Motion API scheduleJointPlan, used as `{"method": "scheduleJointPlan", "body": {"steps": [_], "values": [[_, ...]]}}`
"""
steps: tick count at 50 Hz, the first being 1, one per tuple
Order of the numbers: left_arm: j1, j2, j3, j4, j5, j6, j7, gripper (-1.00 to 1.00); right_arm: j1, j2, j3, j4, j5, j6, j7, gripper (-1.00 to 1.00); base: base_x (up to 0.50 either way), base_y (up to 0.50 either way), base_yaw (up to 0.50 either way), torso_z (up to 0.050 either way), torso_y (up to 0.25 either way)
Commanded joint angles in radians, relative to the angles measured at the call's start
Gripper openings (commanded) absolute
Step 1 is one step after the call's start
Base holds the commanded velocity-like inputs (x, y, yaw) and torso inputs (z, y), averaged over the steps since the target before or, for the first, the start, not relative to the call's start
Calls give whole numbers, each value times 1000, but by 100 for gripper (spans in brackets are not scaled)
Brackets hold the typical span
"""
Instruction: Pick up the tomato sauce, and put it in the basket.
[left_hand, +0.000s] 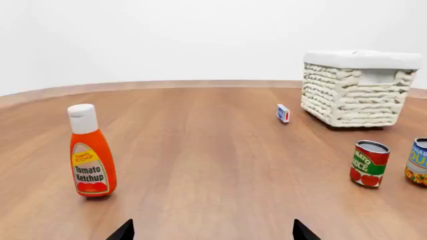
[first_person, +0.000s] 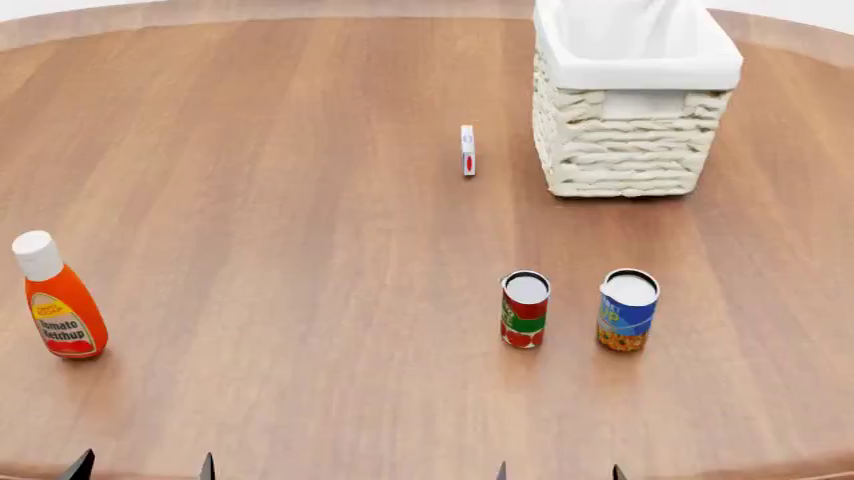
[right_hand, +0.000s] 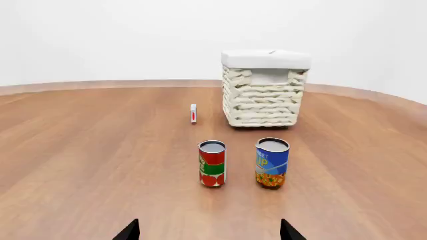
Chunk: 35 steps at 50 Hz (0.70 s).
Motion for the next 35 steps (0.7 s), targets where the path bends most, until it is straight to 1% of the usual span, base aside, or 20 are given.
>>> {"method": "scheduleJointPlan", "body": {"steps": [1, 3, 5, 9, 11, 13, 21, 25, 27, 33, 34, 35], "values": [[1, -13, 15, -1, -13, 2, -15, 100, 0, 9, -13, 0, 9, 0, 13, 100, 0, 0, 0, 0, 0], [2, -22, 29, 9, -21, -2, -25, 100, -12, 21, -30, -5, 21, -41, -16, 100, 0, 0, 0, 0, 0], [4, -29, 35, 19, -28, 1, -34, 100, -17, 25, -35, -28, 29, -12, 3, 100, 0, 0, 0, 0, 0], [15, -42, 46, 45, -34, 5, -50, 100, -24, 37, -54, -52, 22, -7, 26, 100, 0, 0, 0, 0, 0], [26, -48, 50, 83, -35, 0, -57, 100, -19, 36, -62, -61, -27, -17, 80, 100, 0, 0, 0, 0, 0], [39, -54, 55, 123, -29, -3, -68, 100, -19, 35, -72, -88, -68, 10, 122, 100, 0, 0, 0, 0, 0], [108, -79, 47, 333, -58, -40, -88, 100, -94, 57, -114, -340, -72, 94, 134, 100, 0, 0, 0, 0, 0], [133, -89, 47, 411, -74, -57, -93, 100, -107, 66, -118, -401, -71, 120, 145, 100, 0, 0, 0, 0, 0], [147, -95, 45, 453, -84, -62, -94, 100, -117, 77, -120, -432, -69, 105, 144, 100, 0, 0, 0, 0, 0], [138, -102, 41, 468, -104, -71, -104, 100, -151, 102, -131, -507, -31, 91, 120, 100, 156, 0, 0, 0, 0], [137, -103, 39, 466, -107, -69, -106, 100, -160, 116, -146, -505, -69, 59, 126, 100, 500, 0, 0, 0, 0], [138, -105, 40, 467, -109, -68, -106, 100, -162, 113, -142, -509, -66, 68, 133, 100, 500, 0, 0, 0, 0]]}}
